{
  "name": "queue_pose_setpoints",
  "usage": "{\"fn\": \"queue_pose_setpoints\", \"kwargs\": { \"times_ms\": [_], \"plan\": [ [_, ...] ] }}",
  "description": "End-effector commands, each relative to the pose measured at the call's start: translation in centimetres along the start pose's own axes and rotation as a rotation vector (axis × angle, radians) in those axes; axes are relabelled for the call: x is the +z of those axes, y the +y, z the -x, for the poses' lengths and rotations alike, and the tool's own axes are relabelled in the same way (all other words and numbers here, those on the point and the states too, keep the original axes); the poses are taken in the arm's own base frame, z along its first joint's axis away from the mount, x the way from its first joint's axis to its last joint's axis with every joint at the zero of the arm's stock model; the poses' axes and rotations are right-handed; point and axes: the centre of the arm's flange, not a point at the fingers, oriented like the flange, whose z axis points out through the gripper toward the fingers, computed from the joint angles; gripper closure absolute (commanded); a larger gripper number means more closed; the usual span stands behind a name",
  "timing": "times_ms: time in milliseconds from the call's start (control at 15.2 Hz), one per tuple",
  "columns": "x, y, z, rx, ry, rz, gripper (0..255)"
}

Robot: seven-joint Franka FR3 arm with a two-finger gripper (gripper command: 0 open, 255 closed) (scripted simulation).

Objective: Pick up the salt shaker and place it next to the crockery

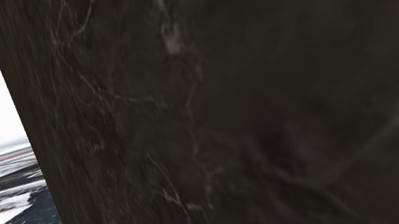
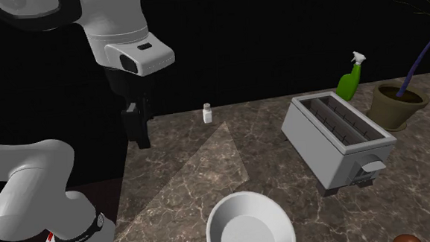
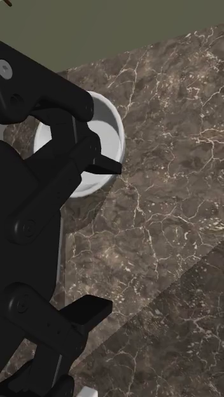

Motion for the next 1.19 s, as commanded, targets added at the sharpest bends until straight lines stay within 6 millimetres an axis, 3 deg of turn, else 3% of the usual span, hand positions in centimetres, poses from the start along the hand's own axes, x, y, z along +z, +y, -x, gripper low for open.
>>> {"fn": "queue_pose_setpoints", "kwargs": {
  "times_ms": [0,1122],
  "plan": [
    [0.0,0.0,0.0,0.0,0.0,0.0,0],
    [10.5,-17.1,-9.4,-0.024,-0.026,-0.039,0]
  ]
}}
